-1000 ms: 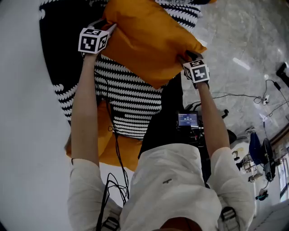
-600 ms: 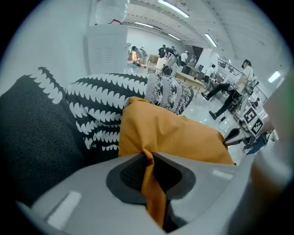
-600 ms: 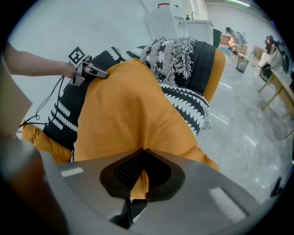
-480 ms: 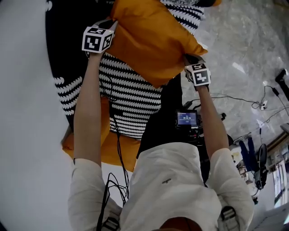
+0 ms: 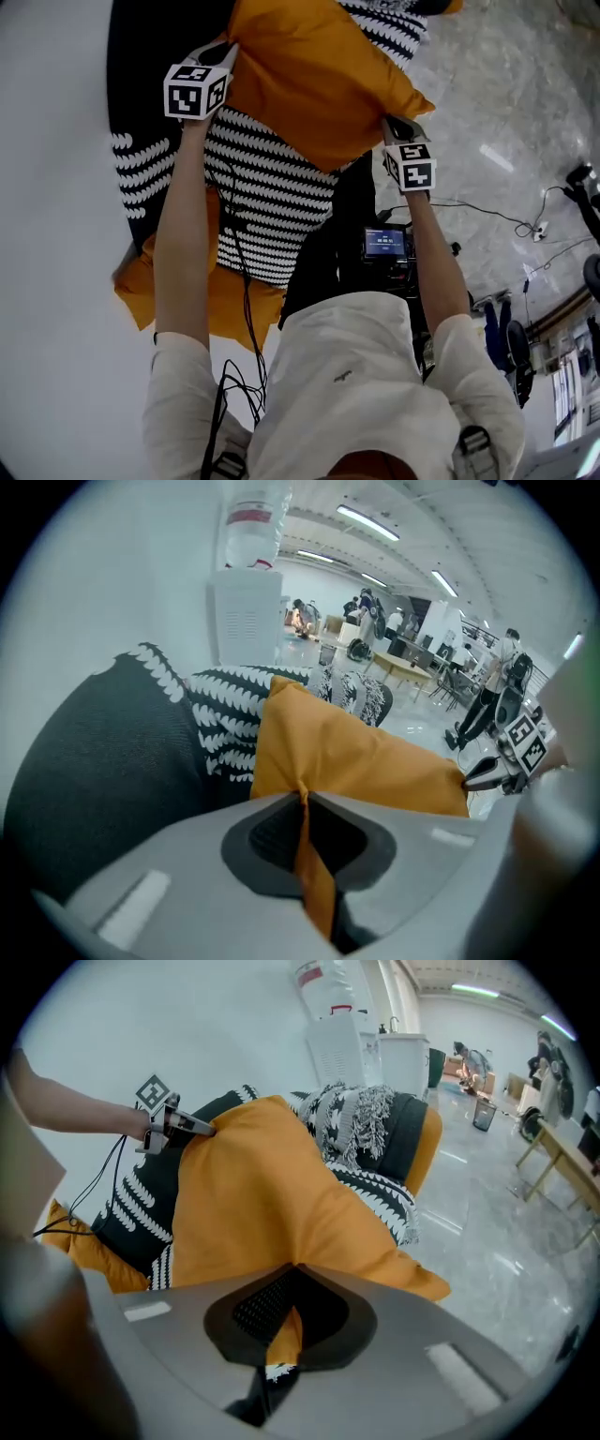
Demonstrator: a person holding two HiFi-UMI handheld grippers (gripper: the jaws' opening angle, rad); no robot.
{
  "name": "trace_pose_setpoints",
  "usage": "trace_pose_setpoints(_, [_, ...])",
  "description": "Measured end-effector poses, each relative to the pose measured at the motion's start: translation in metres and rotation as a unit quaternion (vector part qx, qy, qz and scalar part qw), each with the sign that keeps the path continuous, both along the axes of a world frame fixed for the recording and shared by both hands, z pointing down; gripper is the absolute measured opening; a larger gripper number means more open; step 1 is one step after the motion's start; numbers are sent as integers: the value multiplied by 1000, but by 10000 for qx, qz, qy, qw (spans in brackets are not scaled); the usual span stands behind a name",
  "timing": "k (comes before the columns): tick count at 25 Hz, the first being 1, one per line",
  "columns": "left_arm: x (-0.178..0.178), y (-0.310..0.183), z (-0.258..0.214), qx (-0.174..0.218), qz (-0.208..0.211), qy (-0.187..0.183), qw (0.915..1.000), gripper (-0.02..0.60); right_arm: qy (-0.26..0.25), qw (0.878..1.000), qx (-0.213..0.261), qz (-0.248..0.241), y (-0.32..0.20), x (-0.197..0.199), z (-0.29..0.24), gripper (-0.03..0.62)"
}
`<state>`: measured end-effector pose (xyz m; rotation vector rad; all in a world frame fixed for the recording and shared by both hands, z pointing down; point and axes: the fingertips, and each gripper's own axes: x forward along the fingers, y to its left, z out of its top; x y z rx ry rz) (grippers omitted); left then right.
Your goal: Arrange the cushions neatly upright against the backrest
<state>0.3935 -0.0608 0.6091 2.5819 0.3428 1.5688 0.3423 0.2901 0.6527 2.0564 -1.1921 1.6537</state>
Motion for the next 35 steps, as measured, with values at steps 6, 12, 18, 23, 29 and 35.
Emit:
trace_pose_setpoints(6, [-59, -9, -26, 46, -557, 288, 9980, 8, 450, 9989, 42, -141, -6, 5, -25, 28])
trace_pose_setpoints(12, [-125, 0, -33, -138, -1224, 538, 9909, 8, 936, 9952, 4, -272, -8, 17, -36, 28])
trace_pose_setpoints(18, [-188, -3, -62, -333, -2299, 946, 9680, 8, 1176, 9915, 259, -502, -38, 28, -67, 28])
trace_pose_setpoints(23, [-251, -12, -86, -413, -3311, 1400, 9322, 6, 1311, 9857, 533, -913, -87, 27, -86, 26])
trace_pose_setpoints(29, [-320, -17, -111, -171, -4325, 1901, 8812, 6, 1383, 9719, 995, -1624, -152, 16, -106, 26])
trace_pose_setpoints(35, [-398, -19, -142, 258, -5198, 2282, 8229, 6, 1539, 9458, 1601, -2368, -228, -19, -143, 26])
